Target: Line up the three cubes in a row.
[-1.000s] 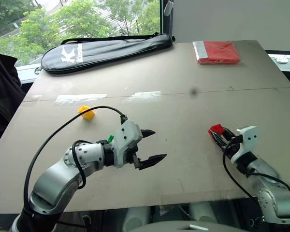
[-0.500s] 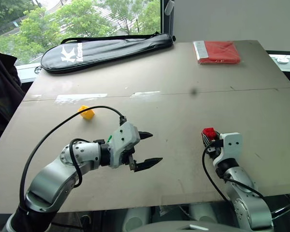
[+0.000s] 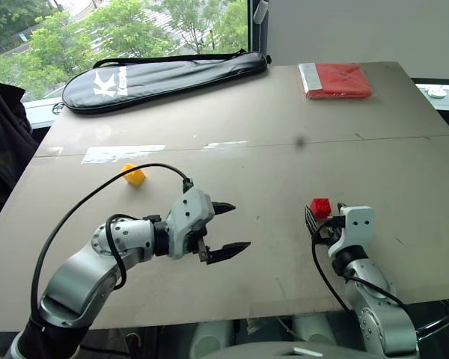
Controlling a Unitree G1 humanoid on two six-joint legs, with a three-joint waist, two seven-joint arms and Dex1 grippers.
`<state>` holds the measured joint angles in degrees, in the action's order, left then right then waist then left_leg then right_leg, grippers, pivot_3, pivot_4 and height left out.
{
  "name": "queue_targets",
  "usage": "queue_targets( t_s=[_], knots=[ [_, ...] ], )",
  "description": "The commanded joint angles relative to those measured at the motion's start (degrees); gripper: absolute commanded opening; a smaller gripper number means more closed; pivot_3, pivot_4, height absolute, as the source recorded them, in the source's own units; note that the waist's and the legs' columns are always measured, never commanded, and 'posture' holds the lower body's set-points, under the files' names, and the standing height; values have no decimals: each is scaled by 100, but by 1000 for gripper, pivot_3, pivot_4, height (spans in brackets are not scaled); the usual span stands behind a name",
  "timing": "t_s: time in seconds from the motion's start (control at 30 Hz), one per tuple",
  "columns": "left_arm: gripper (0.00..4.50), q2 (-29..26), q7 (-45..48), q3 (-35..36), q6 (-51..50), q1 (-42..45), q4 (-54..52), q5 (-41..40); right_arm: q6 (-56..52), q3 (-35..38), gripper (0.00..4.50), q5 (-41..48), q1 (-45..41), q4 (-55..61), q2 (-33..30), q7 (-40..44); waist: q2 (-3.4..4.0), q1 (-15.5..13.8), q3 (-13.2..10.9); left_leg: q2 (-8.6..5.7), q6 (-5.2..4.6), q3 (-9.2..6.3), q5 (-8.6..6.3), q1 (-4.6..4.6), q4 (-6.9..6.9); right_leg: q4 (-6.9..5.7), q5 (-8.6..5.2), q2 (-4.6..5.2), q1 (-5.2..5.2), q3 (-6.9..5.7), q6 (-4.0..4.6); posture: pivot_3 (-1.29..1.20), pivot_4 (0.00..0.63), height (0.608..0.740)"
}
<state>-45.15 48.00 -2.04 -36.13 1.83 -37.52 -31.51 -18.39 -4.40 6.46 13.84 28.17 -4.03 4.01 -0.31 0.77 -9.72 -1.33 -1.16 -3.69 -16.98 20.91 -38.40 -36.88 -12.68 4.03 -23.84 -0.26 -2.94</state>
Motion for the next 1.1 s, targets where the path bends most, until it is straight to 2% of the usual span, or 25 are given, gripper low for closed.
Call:
queue_targets(
  t_s=[0.03,0.17,0.23,0.33,0.47,0.57,0.63,0.73,0.8,1.1],
  knots=[
    [4500,78,-136,246,140,-258,-210,-27,351,120,4452,84,-28,156,-65,159,0,0,0,0,0,0,0,0,0,0,0,0,0,0,0,0,150,701],
    [4500,203,-319,689,367,-1063,-514,-24,802,169,4452,204,16,383,-468,725,-1,22,-2,2,-1,9,-1,-2,1,0,-1,1,-2,6,-1,0,150,701],
    [4500,470,-592,965,436,-1352,-594,-122,930,238,4452,286,153,487,-633,909,-2,-10,-2,2,-1,7,-1,0,0,1,-1,1,-2,4,-1,0,150,701],
    [4500,1123,-1138,1323,936,-2036,-820,136,1239,481,4452,599,440,648,-1003,1445,-8,-22,-2,4,-1,-4,-1,3,0,2,-3,2,0,-5,-4,0,150,701],
    [4500,1885,-1780,1527,1308,-2391,-904,297,1581,748,4452,1170,701,676,-1326,2104,-26,-34,-9,2,-4,1,-2,-1,-6,6,-9,8,11,-2,-14,0,150,701],
    [4500,2138,-2300,1690,2137,-2816,-467,1430,2075,1009,4452,1875,1178,457,-2056,3640,-24,-31,-9,7,-3,-1,-1,-9,-10,1,-7,2,15,-5,-13,0,150,701],
    [4500,2299,-2526,1595,2385,-2988,-182,1829,2324,1104,4452,2405,1394,238,-2500,4690,-27,-33,-10,8,-3,2,-2,-16,-8,1,-9,0,23,-6,-13,0,150,701],
    [4500,2477,-2723,1293,2614,-3012,87,2212,2409,1159,4452,2928,1517,23,-2917,5642,-54,-33,-26,9,-5,3,-2,-16,-8,4,-9,0,24,-6,-13,0,150,701],
    [4500,2581,-2818,1145,2663,-2931,258,2373,2414,1214,4452,3102,1510,-66,-3069,5991,-67,-43,-33,12,-5,2,-2,-14,-17,3,-8,1,26,-8,-13,0,150,701],
    [4500,2718,-2897,707,2402,-2216,1089,2597,2277,1198,4452,3105,1218,-57,-3173,6193,-70,-158,-34,14,-4,-3,-3,-8,-26,1,-6,1,26,-17,-14,0,150,701]
  ],
)
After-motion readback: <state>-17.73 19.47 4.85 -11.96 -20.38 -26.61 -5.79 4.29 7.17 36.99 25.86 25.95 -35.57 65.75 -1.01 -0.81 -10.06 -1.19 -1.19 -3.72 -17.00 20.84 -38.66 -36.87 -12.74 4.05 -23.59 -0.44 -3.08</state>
